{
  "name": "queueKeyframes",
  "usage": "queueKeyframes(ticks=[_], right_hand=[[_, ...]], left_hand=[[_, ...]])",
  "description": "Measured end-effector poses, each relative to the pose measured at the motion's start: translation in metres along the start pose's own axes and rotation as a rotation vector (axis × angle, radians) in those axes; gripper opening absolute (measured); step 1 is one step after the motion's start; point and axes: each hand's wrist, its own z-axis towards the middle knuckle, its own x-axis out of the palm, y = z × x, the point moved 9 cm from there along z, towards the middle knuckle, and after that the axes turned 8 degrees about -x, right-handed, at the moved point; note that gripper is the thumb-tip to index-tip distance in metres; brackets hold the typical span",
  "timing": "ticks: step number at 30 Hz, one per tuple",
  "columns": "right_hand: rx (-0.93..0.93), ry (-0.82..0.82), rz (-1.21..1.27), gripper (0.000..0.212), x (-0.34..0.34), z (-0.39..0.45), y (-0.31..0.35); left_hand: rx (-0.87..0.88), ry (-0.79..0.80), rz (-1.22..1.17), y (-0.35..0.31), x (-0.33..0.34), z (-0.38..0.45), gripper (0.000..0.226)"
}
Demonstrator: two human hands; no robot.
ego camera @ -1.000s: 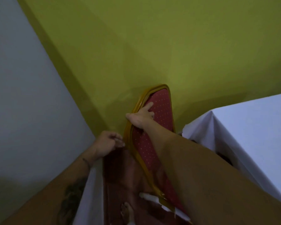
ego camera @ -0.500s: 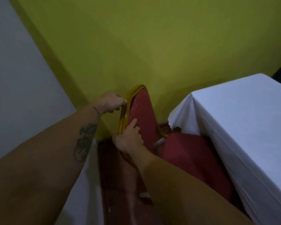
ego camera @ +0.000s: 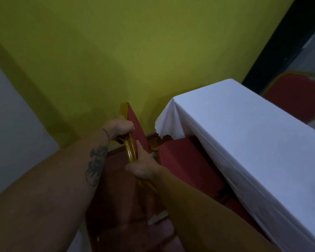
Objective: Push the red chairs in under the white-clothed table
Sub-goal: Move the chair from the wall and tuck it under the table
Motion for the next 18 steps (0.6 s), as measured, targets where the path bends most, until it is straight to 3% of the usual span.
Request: queueKeyframes(ticks=[7, 8, 11, 13, 18], right_hand=[[-0.012, -0.069, -0.116, 0.107, -0.04, -0.057, -0.044], [-0.017, -0.093, -0.142, 0.104, -0.045, -0.066, -0.051], [-0.025, -0.173, -0.245, 0.086, -0.063, -0.1, -0.067], [-0.029, -0.218, -0.305, 0.076, -0.073, -0.124, -0.076], [-0.086, -0.253, -0.45, 0.06, -0.078, -0.148, -0.089]], left_hand=[[0.036, 0.015, -0.073, -0.01, 0.061, -0.042, 0.011], [0.033, 0.014, -0.109, -0.009, 0.072, -0.046, 0.015], [0.049, 0.007, -0.218, -0.01, 0.102, -0.061, 0.061], [0.064, -0.011, -0.309, -0.008, 0.122, -0.067, 0.079], [0.053, -0.093, -0.455, -0.015, 0.144, -0.09, 0.078]])
